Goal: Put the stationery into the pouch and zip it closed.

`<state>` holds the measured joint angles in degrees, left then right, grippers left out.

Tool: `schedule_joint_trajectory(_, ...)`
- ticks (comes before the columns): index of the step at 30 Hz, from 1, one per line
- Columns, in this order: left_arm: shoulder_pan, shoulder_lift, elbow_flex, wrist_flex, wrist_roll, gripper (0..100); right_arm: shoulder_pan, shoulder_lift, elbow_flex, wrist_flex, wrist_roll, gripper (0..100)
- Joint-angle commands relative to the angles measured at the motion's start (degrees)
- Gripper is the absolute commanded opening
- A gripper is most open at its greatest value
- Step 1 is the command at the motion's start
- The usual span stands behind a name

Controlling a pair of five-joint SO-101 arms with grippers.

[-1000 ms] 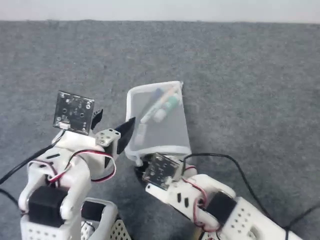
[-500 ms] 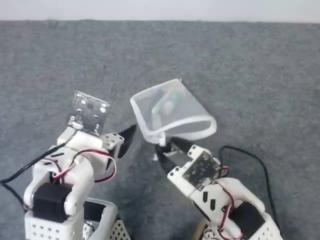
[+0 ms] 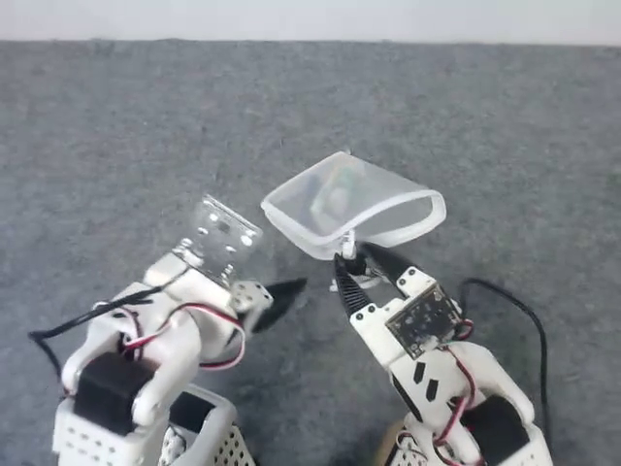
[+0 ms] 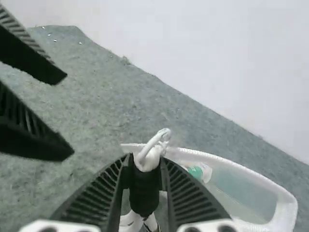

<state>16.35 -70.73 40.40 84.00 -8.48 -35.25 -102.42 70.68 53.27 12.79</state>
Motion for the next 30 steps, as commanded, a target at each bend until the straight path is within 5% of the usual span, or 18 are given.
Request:
schedule_joint_trajectory(1,5.45,-0.53,1.98,-0.97,-1.49,30,1.01,-1.71,-7.12,4.00,0.62,0.6)
schedule_joint_trajectory(18,12.31,-0.53,18.24,-23.38,-5.10,30,0.75,-1.71,-17.85,17.63,0.97,0.6)
schedule_joint_trajectory(30,16.79,-0.53,19.82,-28.31,-0.53,30,0.75,-1.63,-17.76,18.33,7.47,0.6)
